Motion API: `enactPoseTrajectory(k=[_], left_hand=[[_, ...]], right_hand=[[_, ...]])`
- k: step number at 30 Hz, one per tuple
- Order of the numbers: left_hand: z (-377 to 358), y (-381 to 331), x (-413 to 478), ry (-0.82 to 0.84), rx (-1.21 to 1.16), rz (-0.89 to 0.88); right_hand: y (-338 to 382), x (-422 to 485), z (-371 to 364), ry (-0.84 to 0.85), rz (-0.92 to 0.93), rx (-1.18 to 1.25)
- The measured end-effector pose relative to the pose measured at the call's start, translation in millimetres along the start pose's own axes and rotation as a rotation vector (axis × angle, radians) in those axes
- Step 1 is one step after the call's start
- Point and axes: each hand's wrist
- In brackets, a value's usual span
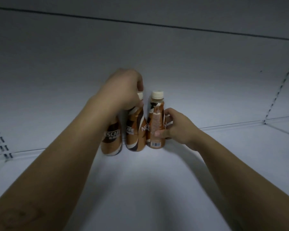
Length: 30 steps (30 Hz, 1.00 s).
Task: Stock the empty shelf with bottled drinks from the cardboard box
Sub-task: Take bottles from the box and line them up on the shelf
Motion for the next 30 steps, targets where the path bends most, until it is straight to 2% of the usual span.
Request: enactPoseTrajectory(k=[11,14,18,21,25,30], left_hand=[[5.1,-2.7,-10.8,0.002,0.165,0.033],[4.4,-17.4,-16.7,-0.065,0.270,-0.016],[-10.9,-73.3,-27.1,-0.026,0.267,-0.251],[-29.7,-129.9,-32.8,0.049,0.175,-0.475],[-67.1,-215.3,-41.0,0.183,0.055,-0.720],[-142.7,-329.9,-72.5,0.414,0.066,-0.976]], right_hand=[[-1.2,-12.9,-24.2,-0.083,0.025,0.053],[3.6,-28.9,-16.6,-0.105,-0.026,-0.076],[6.6,-76.0,31.5,-0.293,-0.058,-0.304],[-9.1,-138.0,70.4,-0.432,-0.165,-0.476],[-48.8,-238.8,109.2,-0.557,-0.386,-0.594],[-104.7,-371.9,120.7,-0.663,-0.723,-0.576]])
Point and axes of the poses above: each hand's wrist, its own x-axis towards the middle knuckle, its own z-axis out of the back of the hand, y = z × x, and after that the axes turned 14 degrees about y, right-handed
